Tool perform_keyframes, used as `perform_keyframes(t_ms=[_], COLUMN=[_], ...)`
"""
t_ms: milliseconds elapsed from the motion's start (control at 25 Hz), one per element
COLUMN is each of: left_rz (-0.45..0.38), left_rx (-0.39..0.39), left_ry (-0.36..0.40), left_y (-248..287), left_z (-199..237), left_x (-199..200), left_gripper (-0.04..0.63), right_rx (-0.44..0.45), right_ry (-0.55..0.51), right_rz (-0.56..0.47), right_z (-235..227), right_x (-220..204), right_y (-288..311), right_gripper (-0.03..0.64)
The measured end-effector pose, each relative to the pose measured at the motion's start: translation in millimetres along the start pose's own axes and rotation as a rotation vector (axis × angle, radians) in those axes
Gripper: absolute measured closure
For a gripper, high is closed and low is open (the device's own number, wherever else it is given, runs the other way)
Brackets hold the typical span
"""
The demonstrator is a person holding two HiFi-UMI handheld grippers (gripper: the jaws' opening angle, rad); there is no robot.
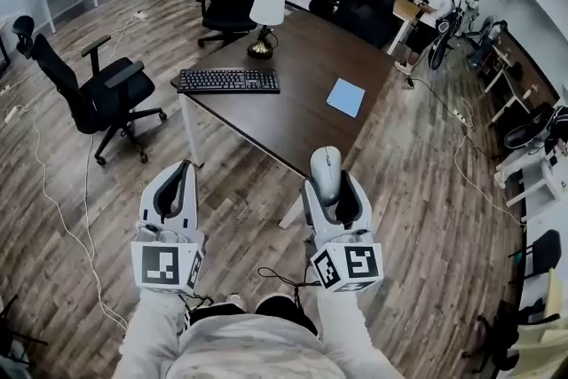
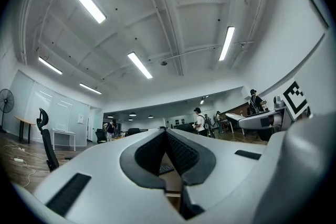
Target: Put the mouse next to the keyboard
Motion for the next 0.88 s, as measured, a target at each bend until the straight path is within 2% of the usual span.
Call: perform_keyframes(t_ms=[480,880], left_rz=[-0.007,-0.026], left_rx=[-0.006,0.029], left_ry=[-0.004,-0.009], left_y=[47,134], left_z=[28,39], left_x=[-10,-22], left_gripper=[0.591,0.591], right_rx=[0.023,0.066], right_ry=[-0.028,-0.028], right_rz=[0.007,0.000], right_z=[0,-44], right_x=[-13,-33], right_y=[56,139], right_gripper=[0.310,0.310])
Point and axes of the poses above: the fingertips, and each gripper's own axes: y forward along the fingers, z to its left, x out of its top, the point moved 9 cm from there along -y, backward along the fingers, and after that the axes turned 12 degrees about -y, right-handed, at the moved point
